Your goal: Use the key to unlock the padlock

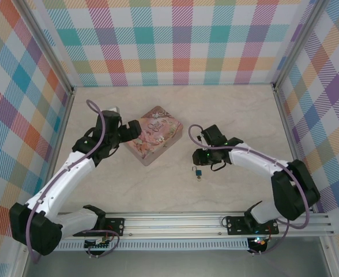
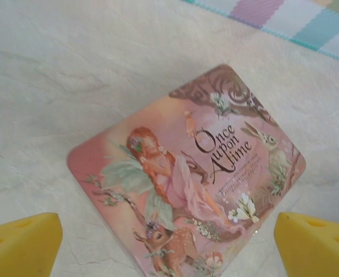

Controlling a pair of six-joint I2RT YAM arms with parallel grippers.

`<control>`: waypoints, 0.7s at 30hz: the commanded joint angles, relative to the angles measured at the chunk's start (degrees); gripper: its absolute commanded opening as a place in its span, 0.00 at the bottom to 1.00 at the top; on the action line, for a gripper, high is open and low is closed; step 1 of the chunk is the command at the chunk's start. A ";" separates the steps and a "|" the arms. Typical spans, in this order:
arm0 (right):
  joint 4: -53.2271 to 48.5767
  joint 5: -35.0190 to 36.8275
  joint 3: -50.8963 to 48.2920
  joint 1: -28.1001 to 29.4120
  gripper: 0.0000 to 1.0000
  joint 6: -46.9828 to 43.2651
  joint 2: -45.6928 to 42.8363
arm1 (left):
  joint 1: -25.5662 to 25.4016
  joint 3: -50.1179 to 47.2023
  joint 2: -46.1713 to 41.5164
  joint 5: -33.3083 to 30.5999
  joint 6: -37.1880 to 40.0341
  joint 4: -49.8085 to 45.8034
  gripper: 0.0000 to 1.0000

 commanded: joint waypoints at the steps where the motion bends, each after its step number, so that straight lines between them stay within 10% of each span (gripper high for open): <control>1: -1.97 6.10 1.98 -0.02 0.45 -2.64 -4.58 | 0.70 0.14 -3.66 -7.17 2.01 -0.85 0.96; 13: 14.07 16.63 -8.05 -8.88 1.00 -6.51 -25.98 | 1.25 -7.23 -14.67 -24.60 6.08 4.41 1.00; 21: 21.89 21.84 -19.70 -18.07 1.00 -8.12 -33.90 | 2.97 -13.48 -17.34 -27.99 6.85 6.06 1.00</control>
